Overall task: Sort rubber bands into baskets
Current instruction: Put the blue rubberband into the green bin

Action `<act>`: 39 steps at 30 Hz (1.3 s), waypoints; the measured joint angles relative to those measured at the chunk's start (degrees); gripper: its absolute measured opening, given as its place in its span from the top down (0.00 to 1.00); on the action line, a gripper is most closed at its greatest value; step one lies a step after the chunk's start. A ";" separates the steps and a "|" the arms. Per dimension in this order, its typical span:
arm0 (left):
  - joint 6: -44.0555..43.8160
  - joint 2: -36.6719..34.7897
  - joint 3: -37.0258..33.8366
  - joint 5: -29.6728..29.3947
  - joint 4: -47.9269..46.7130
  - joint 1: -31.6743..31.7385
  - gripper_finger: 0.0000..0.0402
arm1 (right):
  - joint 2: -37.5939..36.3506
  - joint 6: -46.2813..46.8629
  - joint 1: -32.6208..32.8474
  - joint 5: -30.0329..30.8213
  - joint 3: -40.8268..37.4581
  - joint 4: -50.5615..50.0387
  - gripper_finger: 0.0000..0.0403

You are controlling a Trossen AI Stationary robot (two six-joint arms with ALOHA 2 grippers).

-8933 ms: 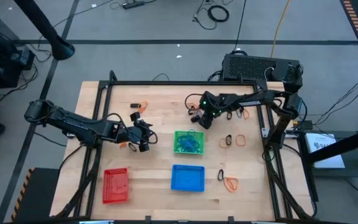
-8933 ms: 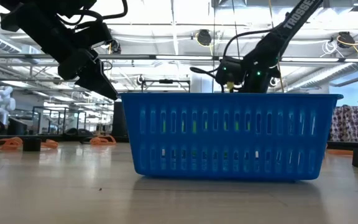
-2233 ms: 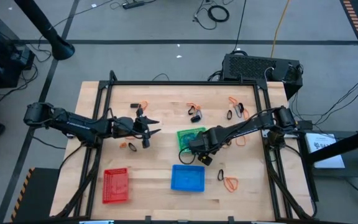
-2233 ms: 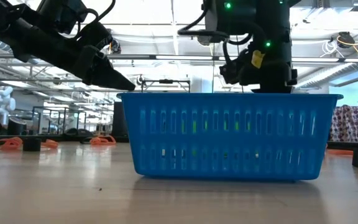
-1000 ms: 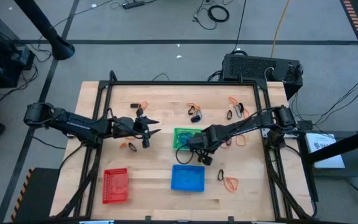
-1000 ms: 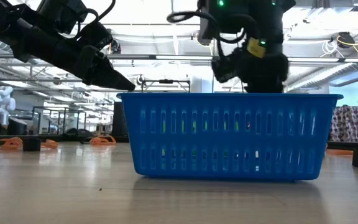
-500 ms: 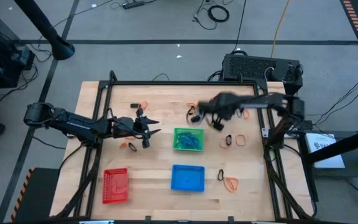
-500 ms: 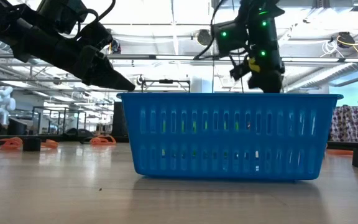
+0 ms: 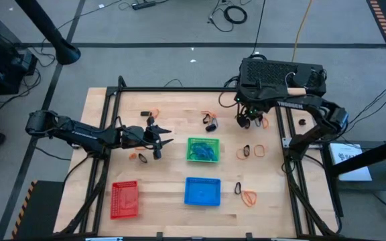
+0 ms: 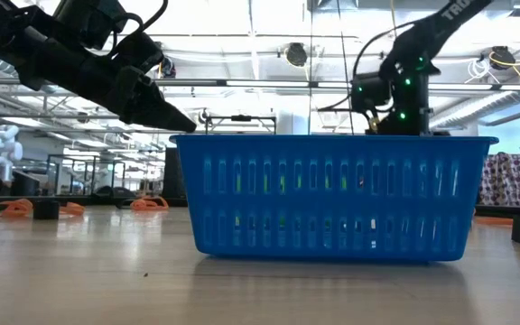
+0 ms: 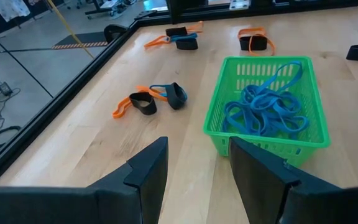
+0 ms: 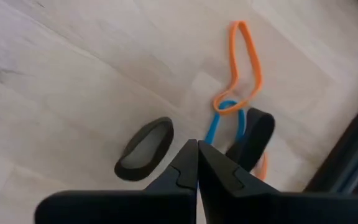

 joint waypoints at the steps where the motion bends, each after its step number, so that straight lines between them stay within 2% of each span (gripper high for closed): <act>1: 0.00 0.00 0.00 0.00 0.20 0.00 0.56 | 0.00 0.03 0.03 -0.01 -0.64 0.86 0.99; 5: 0.00 0.00 0.00 0.00 0.64 0.00 0.56 | 0.00 0.10 0.06 -0.06 -3.18 2.93 0.92; 15: 0.04 0.00 0.00 -0.02 0.37 0.01 0.56 | 0.00 -3.04 -3.04 -1.06 -4.97 7.18 0.63; 22: 0.04 0.00 0.00 0.00 -0.29 0.00 0.56 | 0.02 -3.44 -4.62 -1.49 -7.40 9.19 0.54; 27: 0.04 0.00 0.00 0.00 -0.59 0.00 0.56 | 0.02 -3.67 -6.38 -4.66 -9.82 13.08 0.54; 31: 0.04 0.00 0.00 0.00 -0.54 0.00 0.56 | 0.02 -3.52 -7.19 -5.84 -11.95 14.71 0.58; 36: 0.04 0.00 0.00 0.00 -0.52 0.00 0.56 | -0.22 -2.22 -8.76 -6.96 -13.73 15.73 0.68; 39: 0.04 0.00 0.00 -0.02 -0.50 0.01 0.56 | -0.29 -4.55 -8.85 -6.85 -13.70 15.90 0.82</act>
